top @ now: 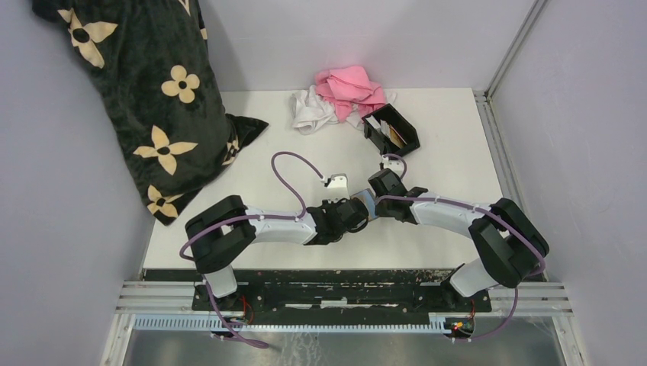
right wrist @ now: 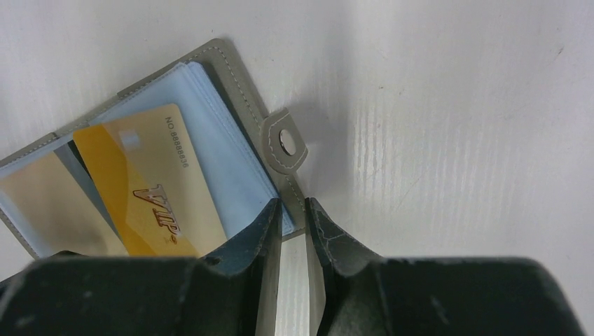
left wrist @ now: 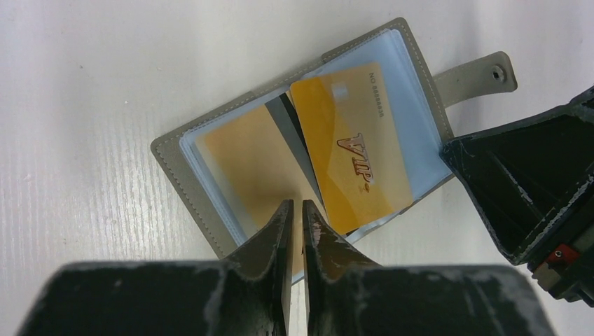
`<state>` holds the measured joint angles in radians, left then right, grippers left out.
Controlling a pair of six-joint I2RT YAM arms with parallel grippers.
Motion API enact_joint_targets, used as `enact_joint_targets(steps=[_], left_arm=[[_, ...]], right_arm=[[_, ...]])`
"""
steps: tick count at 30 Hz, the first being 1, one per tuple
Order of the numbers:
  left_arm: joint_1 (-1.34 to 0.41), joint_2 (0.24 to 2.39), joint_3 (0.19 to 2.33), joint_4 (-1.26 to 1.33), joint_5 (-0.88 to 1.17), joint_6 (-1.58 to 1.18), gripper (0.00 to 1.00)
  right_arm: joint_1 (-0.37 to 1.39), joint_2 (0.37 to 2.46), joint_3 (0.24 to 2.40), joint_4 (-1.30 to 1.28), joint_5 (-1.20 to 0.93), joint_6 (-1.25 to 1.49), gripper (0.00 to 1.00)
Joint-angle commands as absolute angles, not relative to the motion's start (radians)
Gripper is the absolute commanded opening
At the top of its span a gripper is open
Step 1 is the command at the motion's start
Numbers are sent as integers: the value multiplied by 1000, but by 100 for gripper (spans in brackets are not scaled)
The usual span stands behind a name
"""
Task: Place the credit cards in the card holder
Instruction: Insert the credit card into the card holder.
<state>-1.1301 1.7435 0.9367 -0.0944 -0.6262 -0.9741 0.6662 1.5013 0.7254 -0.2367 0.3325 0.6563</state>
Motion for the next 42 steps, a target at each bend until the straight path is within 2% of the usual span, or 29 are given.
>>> enact_joint_targets(steps=[1, 42], left_arm=[[-1122, 1749, 959, -22, -611, -948, 15], [-1109, 1779, 906, 93, -529, -1015, 16]], right_arm=[[659, 1515, 749, -200, 320, 650, 24], [651, 1515, 706, -169, 296, 667, 24]])
